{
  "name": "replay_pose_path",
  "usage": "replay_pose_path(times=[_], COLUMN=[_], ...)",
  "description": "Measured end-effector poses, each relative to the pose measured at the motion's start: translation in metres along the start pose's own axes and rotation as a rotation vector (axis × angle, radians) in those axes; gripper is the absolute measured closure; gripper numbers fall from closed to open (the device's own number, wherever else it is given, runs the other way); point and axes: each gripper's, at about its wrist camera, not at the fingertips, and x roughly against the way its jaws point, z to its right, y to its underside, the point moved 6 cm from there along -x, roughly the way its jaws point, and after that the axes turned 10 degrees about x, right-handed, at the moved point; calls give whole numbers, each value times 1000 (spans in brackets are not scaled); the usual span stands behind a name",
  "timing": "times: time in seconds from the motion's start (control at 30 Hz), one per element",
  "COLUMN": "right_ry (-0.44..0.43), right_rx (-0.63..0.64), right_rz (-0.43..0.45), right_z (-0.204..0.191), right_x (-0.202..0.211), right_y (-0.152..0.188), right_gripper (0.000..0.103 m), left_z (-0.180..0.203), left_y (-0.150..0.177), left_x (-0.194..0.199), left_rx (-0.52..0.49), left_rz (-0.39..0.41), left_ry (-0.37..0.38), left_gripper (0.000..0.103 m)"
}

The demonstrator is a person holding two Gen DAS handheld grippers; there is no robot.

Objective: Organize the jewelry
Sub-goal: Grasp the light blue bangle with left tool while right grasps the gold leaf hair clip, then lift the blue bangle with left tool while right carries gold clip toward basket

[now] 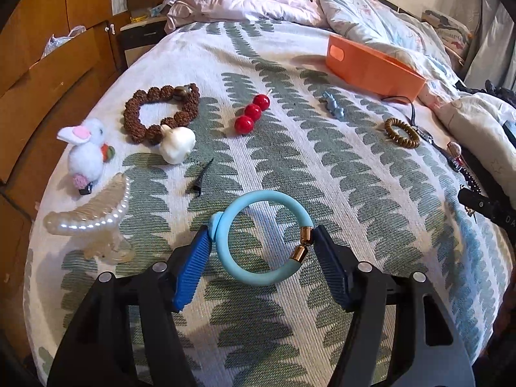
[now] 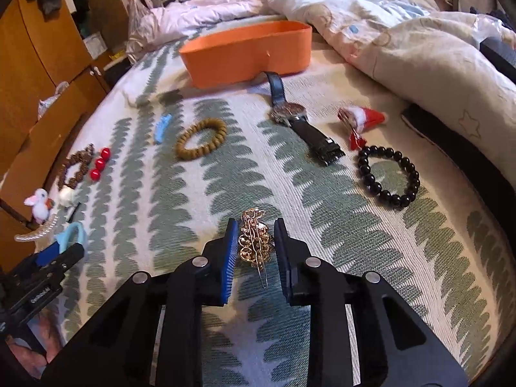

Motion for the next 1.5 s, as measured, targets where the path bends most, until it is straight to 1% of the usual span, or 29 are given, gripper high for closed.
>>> replay_pose_path(times=[0.13, 0.3, 0.43, 0.6, 0.7, 0.9, 1.13, 1.27, 1.43, 1.5], right_ry=[-35, -101, -128, -151, -158, -165, -166, -153, -126, -126], right_rx=[8, 0, 10, 2, -2, 32, 90, 113, 167, 169], right_rz=[41, 83, 135, 179, 177, 190, 159, 145, 146, 134], right_z=[-8, -16, -21, -23, -24, -38, -63, -70, -77, -76], right_x=[17, 39, 61, 79, 80, 85, 69, 58, 47, 39], right_y=[-3, -1, -2, -3, 1, -2, -8, -18, -44, -52], right_gripper=[79, 79, 79, 79, 78, 78, 78, 78, 78, 78], left_z=[-4, -2, 0, 3, 3, 1, 3, 4, 7, 10], left_y=[-3, -6, -4, -2, 1, 10, 12, 3, -13, -19], left_x=[9, 29, 44, 61, 67, 63, 59, 54, 44, 39], left_rx=[15, 13, -2, -20, -32, -32, -40, -37, -18, -18], left_rz=[8, 42, 61, 89, 109, 91, 90, 99, 92, 90], left_ry=[11, 35, 50, 54, 49, 48, 35, 26, 24, 19], left_gripper=[38, 38, 38, 38, 38, 38, 38, 38, 38, 38])
